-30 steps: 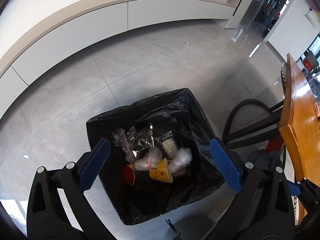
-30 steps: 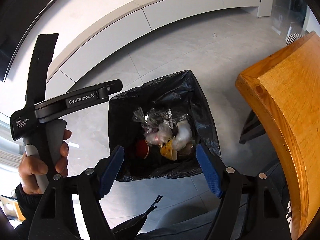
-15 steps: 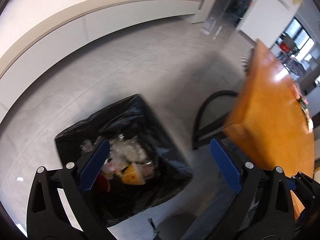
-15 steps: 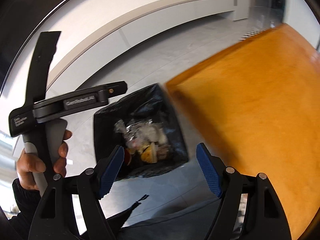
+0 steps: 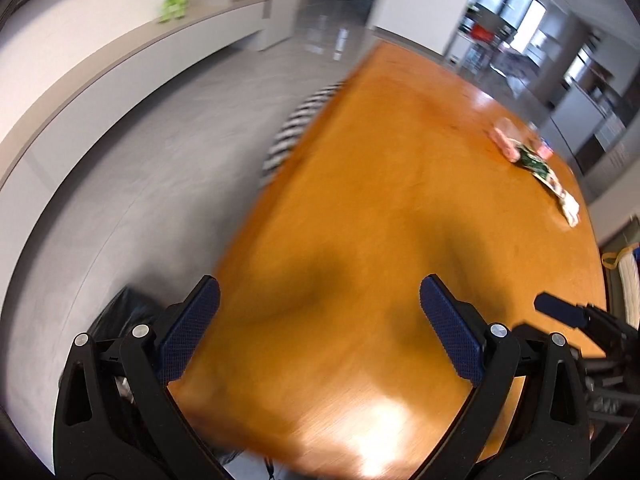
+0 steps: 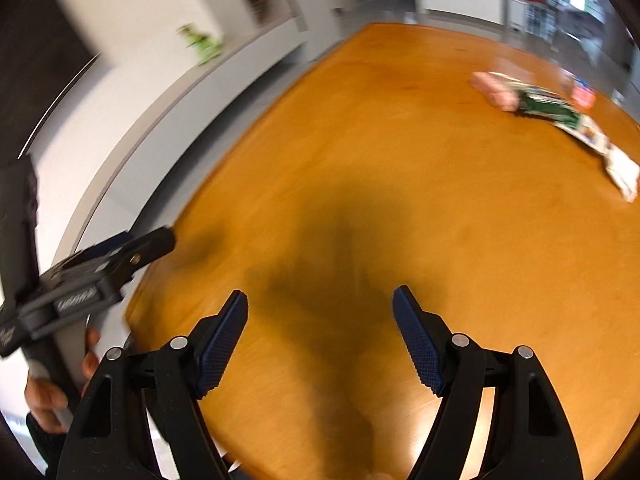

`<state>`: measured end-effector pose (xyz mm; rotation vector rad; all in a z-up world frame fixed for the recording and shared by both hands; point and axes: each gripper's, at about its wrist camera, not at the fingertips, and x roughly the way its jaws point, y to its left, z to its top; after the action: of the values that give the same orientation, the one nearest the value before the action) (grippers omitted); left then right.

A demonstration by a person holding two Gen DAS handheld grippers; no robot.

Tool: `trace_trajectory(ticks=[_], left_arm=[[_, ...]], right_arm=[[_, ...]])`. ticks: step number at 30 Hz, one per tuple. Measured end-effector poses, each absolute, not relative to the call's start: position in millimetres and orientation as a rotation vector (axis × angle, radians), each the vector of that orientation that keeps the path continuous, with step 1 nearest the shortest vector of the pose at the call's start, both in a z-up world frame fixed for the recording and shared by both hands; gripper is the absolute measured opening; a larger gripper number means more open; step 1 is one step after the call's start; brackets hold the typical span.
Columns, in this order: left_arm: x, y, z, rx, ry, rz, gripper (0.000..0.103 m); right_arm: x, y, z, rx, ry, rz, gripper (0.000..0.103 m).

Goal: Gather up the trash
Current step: 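Grasp the pink case with the left gripper while the right gripper grasps the green snack bag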

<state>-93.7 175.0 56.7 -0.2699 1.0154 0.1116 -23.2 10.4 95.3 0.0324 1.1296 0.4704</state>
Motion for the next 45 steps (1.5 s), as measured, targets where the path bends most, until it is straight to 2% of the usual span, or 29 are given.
trace_trajectory(ticks=[7, 11, 15, 21, 25, 29, 30, 31, 32, 34, 37, 45], left_arm=[[1.6, 104.4, 58.8, -0.212, 1.04, -0.002, 0.097], [48.3, 73.8, 56.2, -0.228, 1.062, -0.016, 0.097], [87.9, 47.3, 52.7, -0.234, 1.09, -0.021, 0.097], [134.6, 22.9, 47.9, -0.248, 1.118, -0.023, 0.097], [161.0, 12.4, 42.3, -0.285, 1.142, -0.008, 0.097], [173.6, 5.9, 34.4, -0.325, 1.162, 0.005, 0.097], [174.6, 6.3, 33.6, -0.325, 1.164, 0.007, 0.097], [175.7, 5.9, 32.5, -0.321, 1.166, 0.01, 0.097], [175.9, 5.7, 31.7, -0.315, 1.168, 0.013, 0.097], [176.8, 5.9, 30.3, -0.305, 1.172, 0.019, 0.097], [182.7, 5.6, 30.1, -0.31, 1.178, 0.024, 0.097], [213.7, -18.6, 20.0, -0.35, 1.214, 0.017, 0.097]], right_arm=[[59.3, -62.4, 92.5, 0.166, 1.124, 0.31, 0.076], [110.7, -111.3, 78.7, 0.375, 1.124, 0.225, 0.075], [160.5, -153.2, 63.8, 0.566, 1.123, 0.156, 0.07], [199.8, -179.7, 48.2, 0.675, 1.139, 0.087, 0.07], [208.2, -183.6, 42.0, 0.761, 1.145, 0.075, 0.064], [220.3, -190.7, 38.8, 0.873, 1.107, 0.06, 0.063], [223.6, -192.0, 37.7, 0.897, 1.097, 0.058, 0.061], [227.0, -192.4, 36.4, 0.902, 1.096, 0.05, 0.045], [230.5, -192.2, 33.0, 0.897, 1.11, 0.052, 0.036], [234.3, -192.5, 27.2, 0.916, 1.116, 0.088, 0.03], [230.5, -192.6, 33.8, 0.875, 1.092, 0.097, 0.024], [212.4, -212.1, 68.6, 0.71, 1.043, 0.048, 0.022]])
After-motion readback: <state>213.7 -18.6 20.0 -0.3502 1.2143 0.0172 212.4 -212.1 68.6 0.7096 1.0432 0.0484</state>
